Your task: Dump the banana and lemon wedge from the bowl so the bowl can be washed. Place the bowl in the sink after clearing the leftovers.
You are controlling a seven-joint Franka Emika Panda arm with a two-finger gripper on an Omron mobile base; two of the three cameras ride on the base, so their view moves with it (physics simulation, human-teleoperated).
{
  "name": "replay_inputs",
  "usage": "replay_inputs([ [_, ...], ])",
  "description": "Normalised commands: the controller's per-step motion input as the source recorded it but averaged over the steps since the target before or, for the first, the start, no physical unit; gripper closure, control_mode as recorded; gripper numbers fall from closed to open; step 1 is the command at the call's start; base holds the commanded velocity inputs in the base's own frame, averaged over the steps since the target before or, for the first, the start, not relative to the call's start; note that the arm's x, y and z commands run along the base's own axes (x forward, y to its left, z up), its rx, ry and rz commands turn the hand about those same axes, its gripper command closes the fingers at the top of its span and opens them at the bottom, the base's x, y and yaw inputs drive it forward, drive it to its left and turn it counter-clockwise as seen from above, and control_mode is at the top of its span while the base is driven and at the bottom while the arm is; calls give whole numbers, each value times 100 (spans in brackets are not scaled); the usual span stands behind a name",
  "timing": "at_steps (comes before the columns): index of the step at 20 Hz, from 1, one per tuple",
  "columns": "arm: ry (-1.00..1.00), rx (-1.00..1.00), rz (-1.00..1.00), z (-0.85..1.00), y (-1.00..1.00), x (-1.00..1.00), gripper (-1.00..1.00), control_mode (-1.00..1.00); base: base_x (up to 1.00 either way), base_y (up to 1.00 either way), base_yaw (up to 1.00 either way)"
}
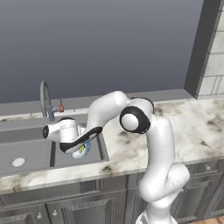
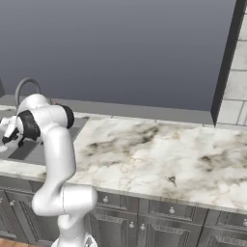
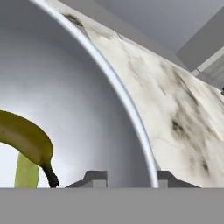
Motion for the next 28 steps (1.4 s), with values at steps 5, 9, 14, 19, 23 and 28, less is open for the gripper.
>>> replay_inputs([
  [5,-1,-1,0,0,1,19,100,-100,0,0,0],
  [9,-8,-29,6,-39,15,1,100,-100,0,0,0],
  [14,-16,-14,8,-2,15,-20,100,-100,0,0,0],
  [19,-18,-7,4,0,2,-25,100,-100,0,0,0],
  [23,-23,-1,1,2,0,-45,100,-100,0,0,0],
  [28,-5,-3,0,0,3,-1,100,-100,0,0,0],
])
